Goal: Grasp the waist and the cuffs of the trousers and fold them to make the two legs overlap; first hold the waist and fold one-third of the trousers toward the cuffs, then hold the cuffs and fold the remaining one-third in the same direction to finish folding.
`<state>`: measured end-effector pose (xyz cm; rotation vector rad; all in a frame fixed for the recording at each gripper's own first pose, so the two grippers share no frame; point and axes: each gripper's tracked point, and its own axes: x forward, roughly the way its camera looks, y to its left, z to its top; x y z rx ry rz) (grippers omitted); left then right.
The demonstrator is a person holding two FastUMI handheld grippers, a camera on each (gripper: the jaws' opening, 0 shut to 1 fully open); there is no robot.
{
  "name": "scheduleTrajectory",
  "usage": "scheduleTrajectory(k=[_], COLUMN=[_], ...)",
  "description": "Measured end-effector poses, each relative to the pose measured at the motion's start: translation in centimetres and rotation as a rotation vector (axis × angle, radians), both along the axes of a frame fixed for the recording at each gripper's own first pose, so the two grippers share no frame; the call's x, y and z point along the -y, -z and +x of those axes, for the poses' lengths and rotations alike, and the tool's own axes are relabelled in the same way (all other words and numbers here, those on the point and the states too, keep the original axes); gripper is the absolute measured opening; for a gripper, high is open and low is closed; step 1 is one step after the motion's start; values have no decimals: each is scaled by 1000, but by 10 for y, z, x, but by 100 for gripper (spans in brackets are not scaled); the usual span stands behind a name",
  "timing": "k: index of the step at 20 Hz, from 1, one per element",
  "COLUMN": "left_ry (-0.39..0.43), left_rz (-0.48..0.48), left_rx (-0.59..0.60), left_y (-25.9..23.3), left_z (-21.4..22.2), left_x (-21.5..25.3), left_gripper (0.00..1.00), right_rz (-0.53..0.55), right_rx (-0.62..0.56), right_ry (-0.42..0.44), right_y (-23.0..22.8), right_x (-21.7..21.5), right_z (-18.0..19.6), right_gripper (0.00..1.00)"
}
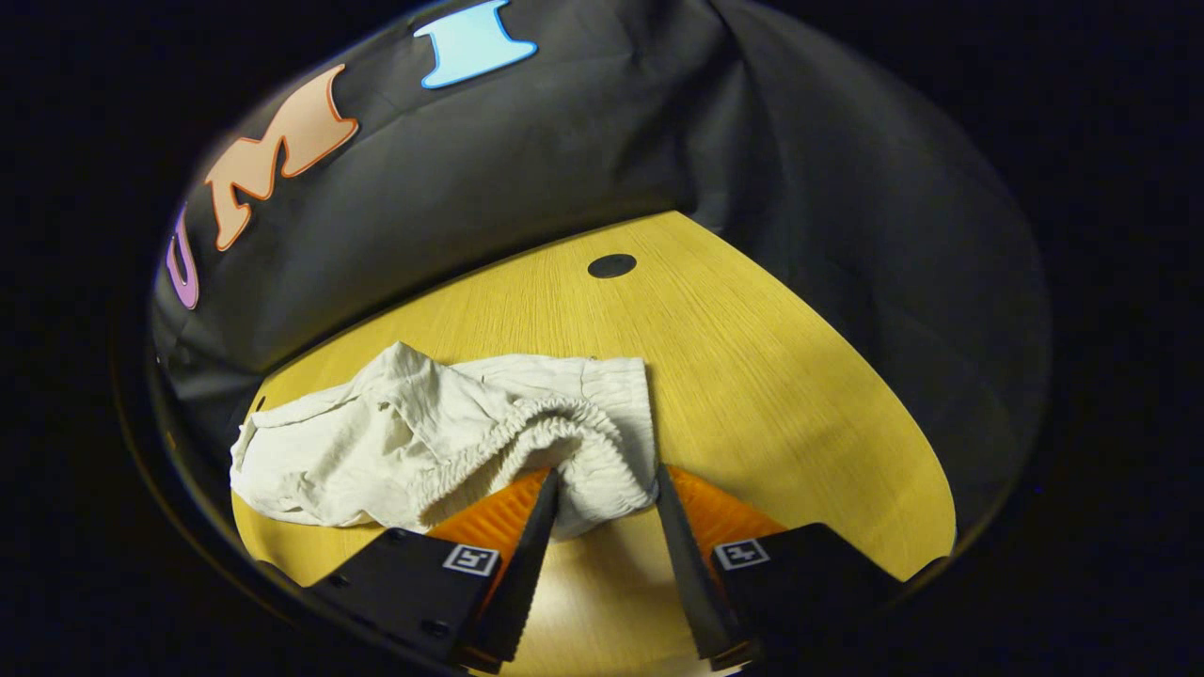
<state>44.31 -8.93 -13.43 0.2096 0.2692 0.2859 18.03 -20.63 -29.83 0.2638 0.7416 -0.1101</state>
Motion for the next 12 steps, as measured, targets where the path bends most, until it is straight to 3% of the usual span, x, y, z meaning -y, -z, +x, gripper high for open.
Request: scheduleTrajectory(k=[4,5,7,12], left_ry=[35,39,53,79], left_rz=[2,3,3,-14], left_rx=[3,3,8,15], left_y=[5,5,3,3], left_z=[9,11,13,15], left_x=[18,20,24,23], left_gripper=[97,97,97,96], right_rz=[69,79,71,74], right_rx=[6,12,15,91], right_ry=[44,60,54,48], right_y=[-5,-9,-11,-41], right_x=[-1,0,0,-1], right_z=[6,6,5,10], right_gripper=[44,21,13,11])
